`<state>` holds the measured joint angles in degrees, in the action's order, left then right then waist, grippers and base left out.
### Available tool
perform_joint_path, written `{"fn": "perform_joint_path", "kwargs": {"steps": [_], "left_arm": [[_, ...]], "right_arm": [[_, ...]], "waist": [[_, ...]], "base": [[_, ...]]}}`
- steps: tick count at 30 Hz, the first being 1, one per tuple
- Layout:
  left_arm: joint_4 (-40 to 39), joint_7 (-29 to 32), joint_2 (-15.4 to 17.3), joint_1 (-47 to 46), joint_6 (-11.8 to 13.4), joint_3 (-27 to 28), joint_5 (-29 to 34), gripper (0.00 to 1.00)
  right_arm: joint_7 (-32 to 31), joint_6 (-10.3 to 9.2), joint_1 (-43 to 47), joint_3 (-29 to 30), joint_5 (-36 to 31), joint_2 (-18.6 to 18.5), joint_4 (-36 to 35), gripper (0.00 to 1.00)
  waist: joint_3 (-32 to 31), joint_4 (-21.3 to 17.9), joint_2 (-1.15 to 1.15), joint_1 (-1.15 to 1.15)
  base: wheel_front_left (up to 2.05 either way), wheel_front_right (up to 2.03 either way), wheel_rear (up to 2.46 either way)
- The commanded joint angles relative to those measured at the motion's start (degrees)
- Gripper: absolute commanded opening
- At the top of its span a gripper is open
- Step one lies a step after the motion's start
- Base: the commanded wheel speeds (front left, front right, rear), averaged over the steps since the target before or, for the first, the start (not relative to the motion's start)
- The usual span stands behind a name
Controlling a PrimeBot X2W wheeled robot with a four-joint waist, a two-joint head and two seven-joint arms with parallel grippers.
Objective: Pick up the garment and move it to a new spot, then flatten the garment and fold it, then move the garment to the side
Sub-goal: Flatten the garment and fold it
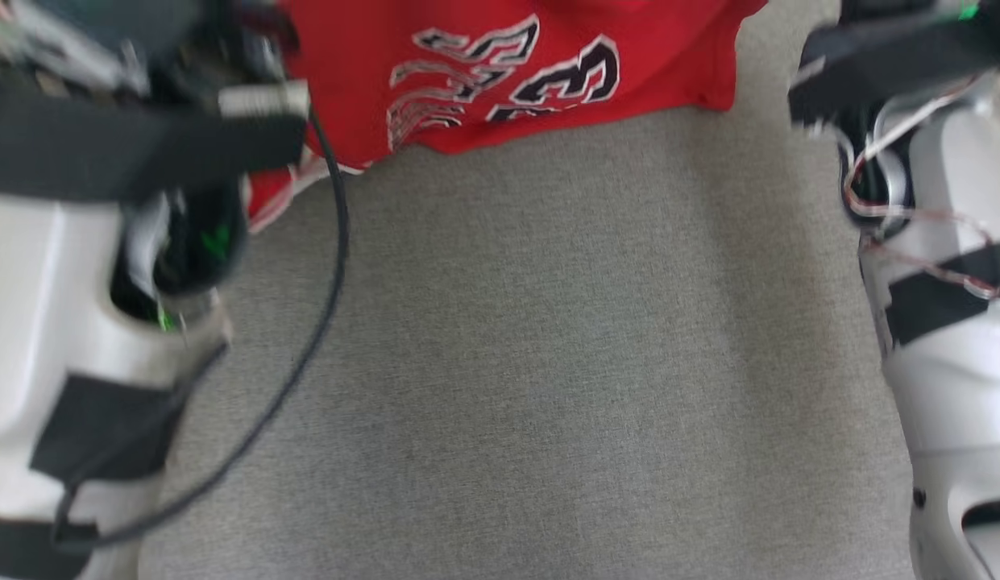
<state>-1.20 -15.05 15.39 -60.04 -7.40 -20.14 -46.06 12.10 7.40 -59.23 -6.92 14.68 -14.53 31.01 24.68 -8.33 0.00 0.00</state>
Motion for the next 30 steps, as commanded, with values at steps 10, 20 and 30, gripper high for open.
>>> {"fn": "perform_joint_path", "kwargs": {"steps": [10,20,30], "left_arm": [[-7.9,-0.2,1.8,19.9,-0.1,-1.1,-7.8,0.0],[-8.1,-0.2,0.9,33.7,-0.1,-1.9,-7.6,0.0],[-9.0,0.6,3.8,44.6,-0.1,-7.9,-15.9,0.0]], "right_arm": [[-10.7,0.19,16.8,0.6,5.9,-5.6,-8.8,0.0],[-17.0,0.18,33.6,8.6,6.1,-3.6,-17.7,0.0],[-22.0,0.18,48.1,13.7,5.1,0.4,-23.3,0.0]], "waist": [[-8.8,3.9,0.0,0.0],[-14.3,5.8,0.0,0.0],[-17.3,6.2,0.0,0.0]], "base": [[0.0,0.0,0.0],[0.0,0.0,0.0],[0.0,0.0,0.0]]}}
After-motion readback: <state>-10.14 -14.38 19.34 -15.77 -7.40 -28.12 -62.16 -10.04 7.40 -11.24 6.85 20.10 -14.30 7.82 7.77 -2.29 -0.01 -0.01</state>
